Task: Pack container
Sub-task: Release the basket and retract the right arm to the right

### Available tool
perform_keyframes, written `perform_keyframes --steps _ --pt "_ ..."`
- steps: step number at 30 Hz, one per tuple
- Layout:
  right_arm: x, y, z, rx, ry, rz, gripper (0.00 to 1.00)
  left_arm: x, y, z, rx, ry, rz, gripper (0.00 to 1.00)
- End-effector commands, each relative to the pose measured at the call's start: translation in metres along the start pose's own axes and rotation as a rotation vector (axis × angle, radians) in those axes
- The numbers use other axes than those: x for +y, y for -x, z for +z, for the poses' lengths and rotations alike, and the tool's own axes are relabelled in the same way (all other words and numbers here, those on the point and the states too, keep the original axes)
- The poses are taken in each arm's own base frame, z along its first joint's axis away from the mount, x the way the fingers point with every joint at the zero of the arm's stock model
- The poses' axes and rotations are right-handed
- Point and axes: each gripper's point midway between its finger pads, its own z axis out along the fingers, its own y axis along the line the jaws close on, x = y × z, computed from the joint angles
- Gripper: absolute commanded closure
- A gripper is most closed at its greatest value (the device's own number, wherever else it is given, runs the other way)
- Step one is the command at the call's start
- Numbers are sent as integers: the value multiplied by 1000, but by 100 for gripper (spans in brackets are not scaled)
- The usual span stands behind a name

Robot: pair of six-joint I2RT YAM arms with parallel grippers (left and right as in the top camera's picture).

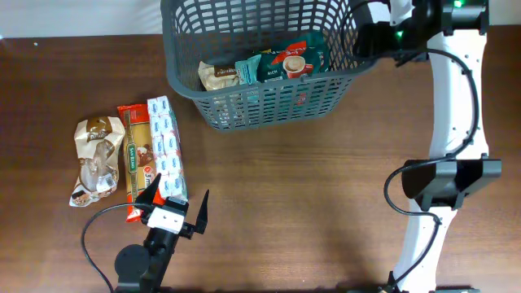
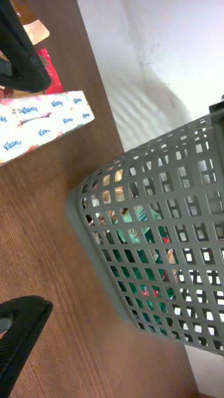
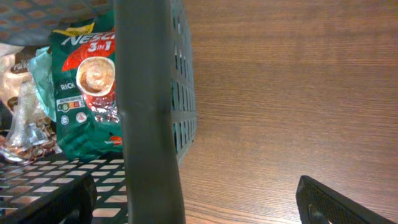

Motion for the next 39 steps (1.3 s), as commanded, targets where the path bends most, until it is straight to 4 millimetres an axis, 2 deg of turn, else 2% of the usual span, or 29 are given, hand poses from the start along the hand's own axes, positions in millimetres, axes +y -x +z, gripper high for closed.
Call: perform_keyframes --steps 1,7,11,16,22,25,39 --pt "8 -7 4 29 32 -16 4 0 -5 1 10 2 -7 1" --pt "27 -20 11 86 40 -43 16 0 -5 1 10 2 -7 1" --pt "38 -25 13 104 28 -58 16 0 -5 1 10 2 -7 1" --pt "39 -31 15 127 -34 -49 17 0 -5 1 10 2 -7 1" --pt "50 -36 14 141 -41 -49 17 0 -5 1 10 2 -7 1" --pt "59 -36 6 125 -40 -69 18 0 -5 1 10 2 -7 1" --pt "67 -34 -31 54 -69 -72 18 0 -5 1 10 3 -7 1"
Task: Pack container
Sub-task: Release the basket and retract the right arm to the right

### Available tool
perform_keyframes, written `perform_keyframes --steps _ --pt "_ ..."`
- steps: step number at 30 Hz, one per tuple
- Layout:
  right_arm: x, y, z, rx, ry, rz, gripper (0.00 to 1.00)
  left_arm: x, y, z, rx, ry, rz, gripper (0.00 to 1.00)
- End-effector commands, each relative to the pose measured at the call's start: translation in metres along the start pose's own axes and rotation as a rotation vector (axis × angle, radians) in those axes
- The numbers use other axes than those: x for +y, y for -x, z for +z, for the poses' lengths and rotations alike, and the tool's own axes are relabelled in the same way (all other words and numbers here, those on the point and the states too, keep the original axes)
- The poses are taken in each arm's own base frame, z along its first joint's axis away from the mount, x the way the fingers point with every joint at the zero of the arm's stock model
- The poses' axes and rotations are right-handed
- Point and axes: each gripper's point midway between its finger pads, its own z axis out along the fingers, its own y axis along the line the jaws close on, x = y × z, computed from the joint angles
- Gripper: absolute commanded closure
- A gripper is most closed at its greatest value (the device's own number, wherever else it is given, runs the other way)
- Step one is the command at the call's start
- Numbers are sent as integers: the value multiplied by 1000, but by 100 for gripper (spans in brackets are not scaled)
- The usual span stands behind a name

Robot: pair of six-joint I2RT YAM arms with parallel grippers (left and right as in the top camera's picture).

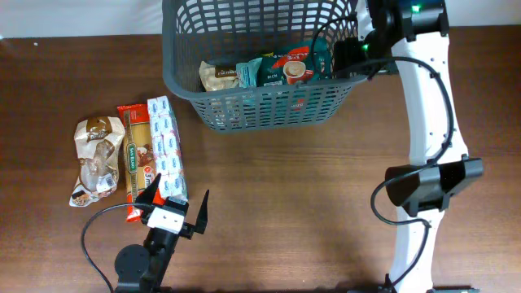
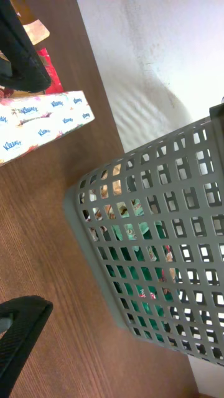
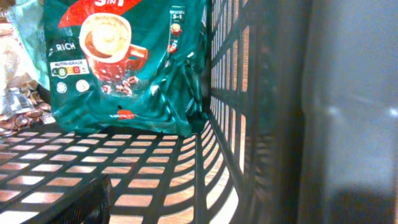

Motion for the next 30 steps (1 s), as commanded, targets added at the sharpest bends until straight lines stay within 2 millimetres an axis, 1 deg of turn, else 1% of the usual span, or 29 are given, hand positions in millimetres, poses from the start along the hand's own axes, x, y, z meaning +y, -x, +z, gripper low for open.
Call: perform_keyframes --steps 1,3,7,10,13,16,17,20,22,25,28,30 --pt "14 -1 -42 -84 22 -23 18 0 -5 1 10 2 -7 1" --pt "12 0 -52 -112 7 -24 16 0 -5 1 10 2 -7 1" --pt "8 2 -63 -143 -7 -22 10 0 -5 1 10 2 -7 1" --pt "8 2 -69 -157 -7 -23 10 0 -5 1 10 2 -7 1" --pt "5 7 -83 -212 -28 -25 5 0 -5 1 10 2 -7 1" --pt "-5 13 -103 -279 -71 -13 0 0 -5 1 10 2 -7 1" --pt "-10 13 -110 -299 -89 -5 1 0 -5 1 10 2 -7 1" --pt "-36 14 -131 -353 -145 42 1 0 -5 1 10 2 -7 1" --pt "-66 12 -143 -375 -191 102 1 0 -5 1 10 2 -7 1" --pt "-108 6 -149 -373 -240 189 1 0 -5 1 10 2 -7 1" --pt "-157 -7 -154 -359 -287 295 1 0 -5 1 10 2 -7 1" --pt "-183 -14 -157 -360 -291 356 1 0 -5 1 10 2 -7 1"
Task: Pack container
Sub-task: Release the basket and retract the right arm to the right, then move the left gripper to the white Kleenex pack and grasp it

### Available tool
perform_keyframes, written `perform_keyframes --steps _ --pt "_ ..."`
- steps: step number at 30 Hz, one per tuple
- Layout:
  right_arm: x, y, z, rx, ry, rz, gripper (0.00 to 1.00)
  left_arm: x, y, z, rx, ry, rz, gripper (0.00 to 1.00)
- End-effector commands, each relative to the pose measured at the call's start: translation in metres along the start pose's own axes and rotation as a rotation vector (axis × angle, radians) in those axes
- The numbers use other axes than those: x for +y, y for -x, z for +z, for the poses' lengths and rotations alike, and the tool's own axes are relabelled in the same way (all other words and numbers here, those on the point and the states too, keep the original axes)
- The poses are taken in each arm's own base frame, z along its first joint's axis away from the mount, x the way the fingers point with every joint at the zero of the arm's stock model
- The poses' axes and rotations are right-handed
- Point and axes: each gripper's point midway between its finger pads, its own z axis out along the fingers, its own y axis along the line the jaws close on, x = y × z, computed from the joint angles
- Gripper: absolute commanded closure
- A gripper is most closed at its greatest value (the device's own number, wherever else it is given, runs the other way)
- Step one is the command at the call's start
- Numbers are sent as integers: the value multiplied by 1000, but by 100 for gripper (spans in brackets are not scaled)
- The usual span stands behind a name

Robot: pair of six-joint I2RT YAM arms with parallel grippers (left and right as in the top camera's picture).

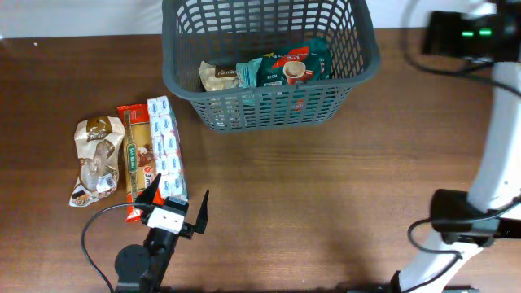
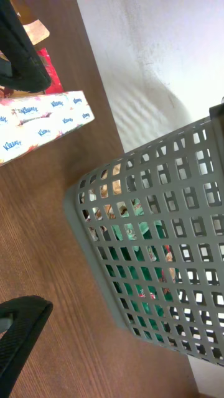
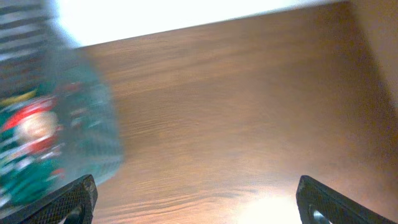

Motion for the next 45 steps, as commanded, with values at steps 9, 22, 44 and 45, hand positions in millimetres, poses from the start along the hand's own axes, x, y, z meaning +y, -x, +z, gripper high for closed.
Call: perform_keyframes --steps 9,22,44,45 --pt "-119 -7 0 3 8 293 1 0 -5 1 10 2 -7 1" --pt "-134 -10 -3 0 -12 324 1 -12 4 0 -24 -72 -109 1" --pt "-134 -10 -3 0 -12 324 1 92 87 23 531 317 -258 1" --pt "-134 -10 -3 0 -12 324 1 91 87 33 549 292 -265 1"
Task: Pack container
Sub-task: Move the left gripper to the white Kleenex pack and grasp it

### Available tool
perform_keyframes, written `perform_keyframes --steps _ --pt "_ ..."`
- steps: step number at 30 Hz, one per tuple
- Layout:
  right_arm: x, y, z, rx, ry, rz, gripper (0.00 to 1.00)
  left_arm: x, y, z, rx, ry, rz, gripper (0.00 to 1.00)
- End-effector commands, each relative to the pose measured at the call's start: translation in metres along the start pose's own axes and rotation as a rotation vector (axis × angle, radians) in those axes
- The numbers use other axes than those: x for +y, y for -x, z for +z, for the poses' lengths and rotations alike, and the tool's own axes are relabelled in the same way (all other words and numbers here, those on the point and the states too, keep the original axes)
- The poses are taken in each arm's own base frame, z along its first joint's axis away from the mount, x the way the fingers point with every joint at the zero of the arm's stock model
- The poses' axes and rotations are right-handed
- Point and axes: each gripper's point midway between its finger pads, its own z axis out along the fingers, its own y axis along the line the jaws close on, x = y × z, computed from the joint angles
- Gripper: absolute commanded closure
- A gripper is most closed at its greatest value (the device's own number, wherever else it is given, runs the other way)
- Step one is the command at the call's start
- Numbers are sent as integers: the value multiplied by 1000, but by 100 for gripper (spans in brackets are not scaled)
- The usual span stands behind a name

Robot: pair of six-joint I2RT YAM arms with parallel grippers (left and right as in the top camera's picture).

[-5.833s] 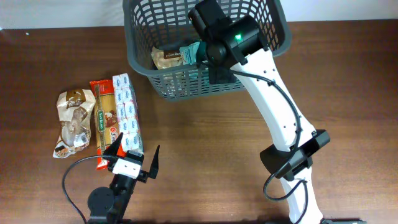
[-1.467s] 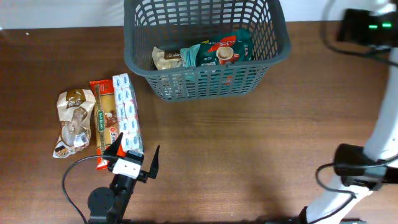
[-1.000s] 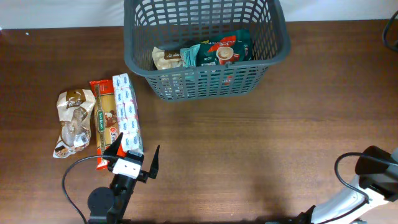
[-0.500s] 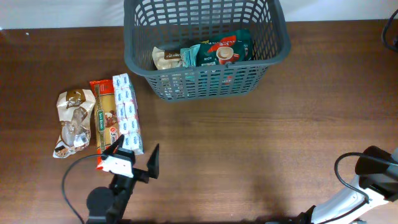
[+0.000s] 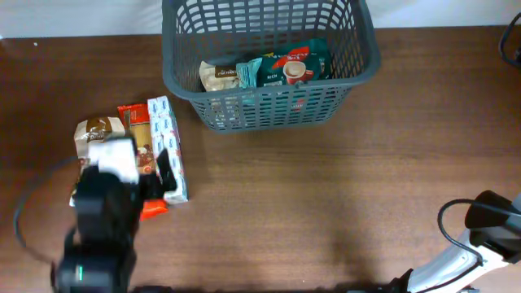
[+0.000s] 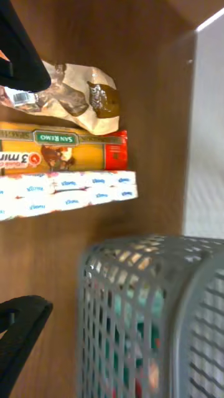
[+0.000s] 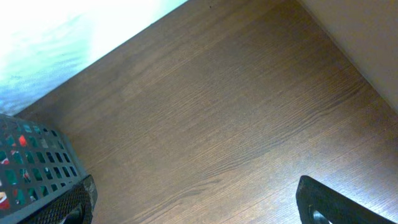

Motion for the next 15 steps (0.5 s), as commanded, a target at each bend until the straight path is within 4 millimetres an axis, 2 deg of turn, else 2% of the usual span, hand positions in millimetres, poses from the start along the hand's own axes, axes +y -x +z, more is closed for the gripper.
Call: perform_keyframes --steps 1,3,5,8,10,13,15 --pt "0 3 -1 -10 5 7 1 -8 11 27 85 -23 65 1" --pt "0 3 -1 -10 5 7 1 -11 9 44 134 -31 69 1" --pt "0 3 -1 -10 5 7 1 -11 -5 62 203 -23 74 1" --pt "0 3 -1 -10 5 7 1 -16 -39 88 354 -50 75 1" --pt "0 3 -1 -10 5 7 1 -32 -68 104 474 -136 58 1" --pt "0 3 -1 -10 5 7 1 -42 -86 116 545 -189 44 1" --pt "0 3 -1 -10 5 7 1 -41 -97 122 584 -182 41 10"
